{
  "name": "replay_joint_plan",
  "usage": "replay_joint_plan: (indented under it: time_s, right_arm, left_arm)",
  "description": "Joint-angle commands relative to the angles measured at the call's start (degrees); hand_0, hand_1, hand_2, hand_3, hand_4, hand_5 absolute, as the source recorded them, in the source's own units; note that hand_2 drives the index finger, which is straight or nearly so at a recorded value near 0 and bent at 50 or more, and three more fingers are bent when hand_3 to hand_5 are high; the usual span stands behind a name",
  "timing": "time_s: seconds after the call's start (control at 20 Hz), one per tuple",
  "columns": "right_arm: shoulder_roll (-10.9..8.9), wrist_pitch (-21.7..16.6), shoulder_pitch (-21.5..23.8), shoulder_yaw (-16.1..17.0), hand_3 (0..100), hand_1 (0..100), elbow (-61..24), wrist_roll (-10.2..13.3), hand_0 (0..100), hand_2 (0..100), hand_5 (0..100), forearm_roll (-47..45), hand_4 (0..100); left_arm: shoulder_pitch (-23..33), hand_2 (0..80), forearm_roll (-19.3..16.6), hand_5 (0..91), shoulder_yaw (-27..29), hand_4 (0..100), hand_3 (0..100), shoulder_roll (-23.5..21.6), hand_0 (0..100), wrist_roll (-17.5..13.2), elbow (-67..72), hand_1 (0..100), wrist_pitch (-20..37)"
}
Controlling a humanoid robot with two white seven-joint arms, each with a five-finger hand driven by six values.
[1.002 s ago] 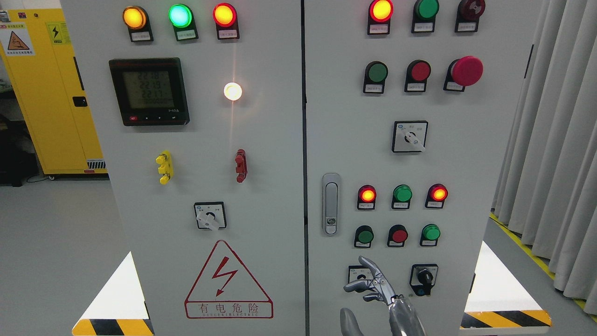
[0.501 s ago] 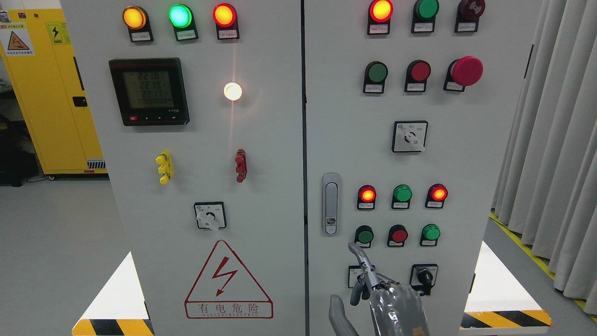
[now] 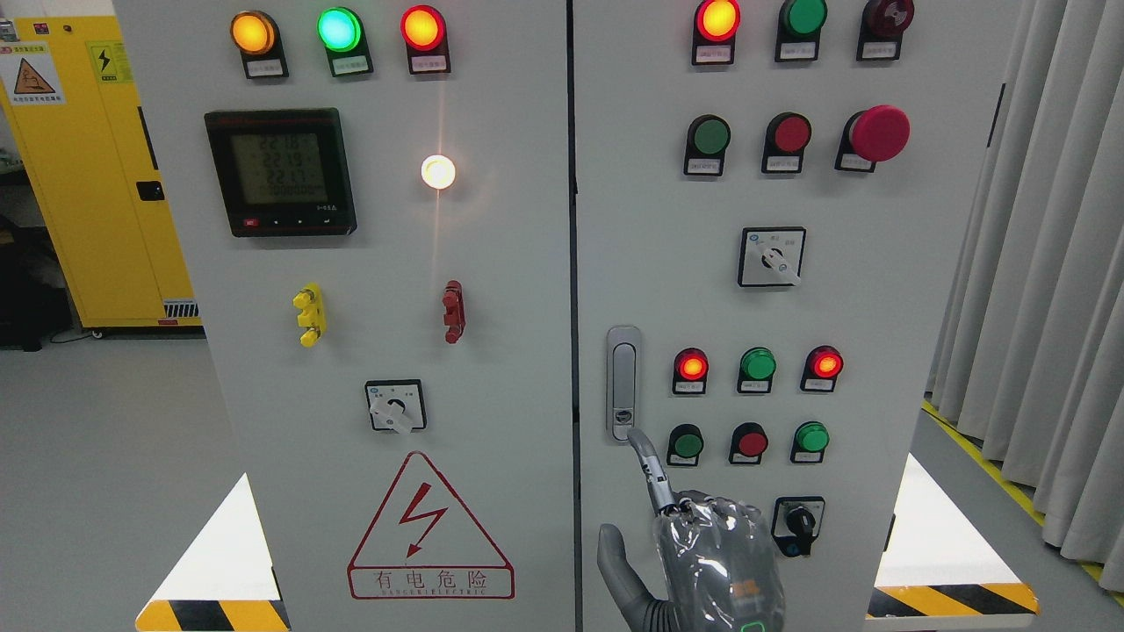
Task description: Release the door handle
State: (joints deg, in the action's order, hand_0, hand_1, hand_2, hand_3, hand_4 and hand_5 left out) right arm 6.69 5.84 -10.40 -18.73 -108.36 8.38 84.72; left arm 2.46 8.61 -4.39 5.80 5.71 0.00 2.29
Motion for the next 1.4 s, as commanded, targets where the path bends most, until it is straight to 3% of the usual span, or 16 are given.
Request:
replay_joint_plan:
  time_s: [0.0,1.35]
  right_arm:
    - [0.87,1.90,-2.43,-1.74,100,40,6.41,0.06,64,0,100,4.49,100]
    - [1.04,5.33,-6.39,-0.43,100,40,10.54,0.33,64,1,100,3.79,100]
  left_arm:
    - [0.00,0.0,0.00,0.0,0.00,0,0,0.00,12,0.00,-0.88,56,-0.01]
    - [0.00,0.0,0.00,0.0,0.00,0,0,0.00,12,0.00,-0.88,56,-0.01]
